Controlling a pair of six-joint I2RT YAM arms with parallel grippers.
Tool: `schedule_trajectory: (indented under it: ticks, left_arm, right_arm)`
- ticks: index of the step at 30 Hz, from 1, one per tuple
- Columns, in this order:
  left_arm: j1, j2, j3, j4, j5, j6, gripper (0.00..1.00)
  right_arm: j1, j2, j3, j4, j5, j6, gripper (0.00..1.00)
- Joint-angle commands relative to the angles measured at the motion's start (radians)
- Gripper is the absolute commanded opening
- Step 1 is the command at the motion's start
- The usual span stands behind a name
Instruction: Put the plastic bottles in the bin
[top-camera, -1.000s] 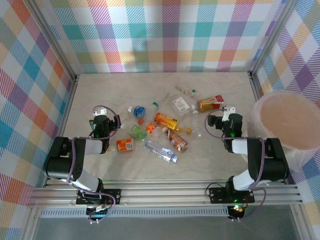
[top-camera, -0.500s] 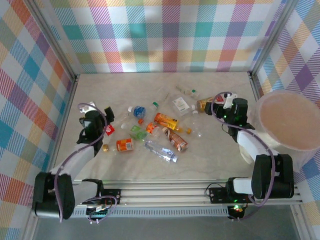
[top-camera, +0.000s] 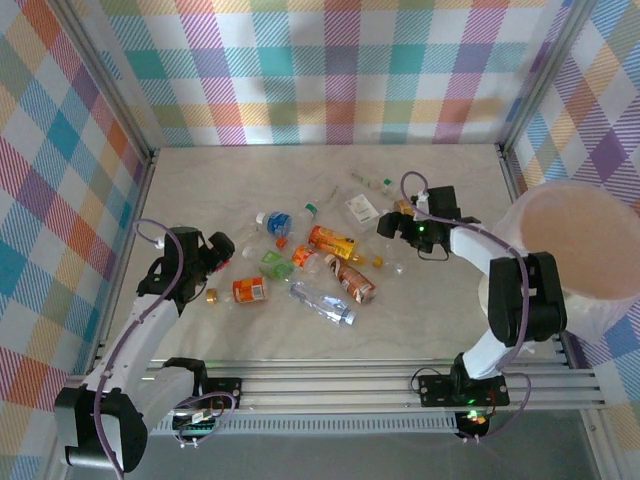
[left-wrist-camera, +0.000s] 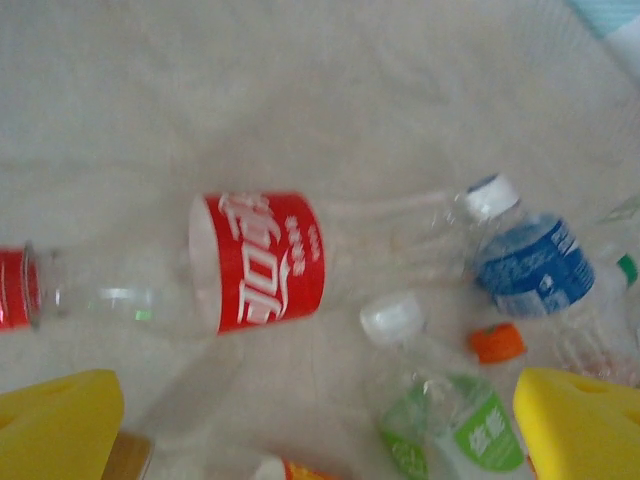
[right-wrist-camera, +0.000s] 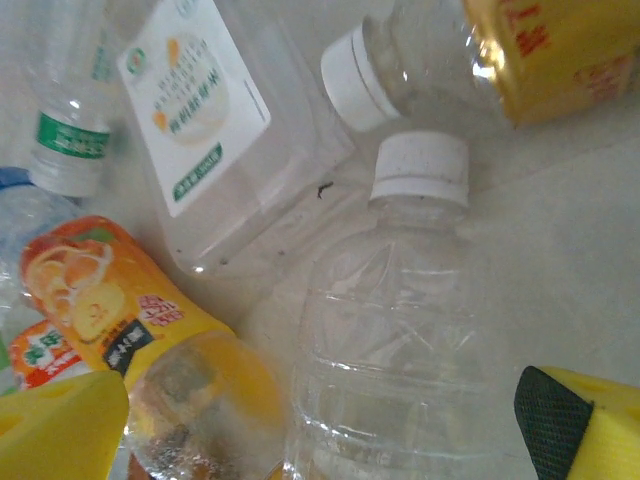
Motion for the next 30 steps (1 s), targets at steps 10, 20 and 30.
schedule_trajectory:
  ticks: [10, 20, 30]
  left_arm:
    - [-0.011, 0.013, 0.002, -0.064, 0.090, -0.086, 1.00]
    - [-0.025, 0.015, -0.007, -0.029, 0.131, -0.085, 1.00]
    - [-0.108, 0.027, 0.031, 0.144, 0.273, -0.065, 1.00]
  right_arm:
    - [0.083, 0.143, 0.047, -0.080, 0.186, 0.006, 0.85]
    - [0.086, 0.109, -0.001, -0.020, 0.221, 0.044, 0.66]
    - [0.085, -0.139, -0.055, 0.018, 0.241, -0.005, 0.49]
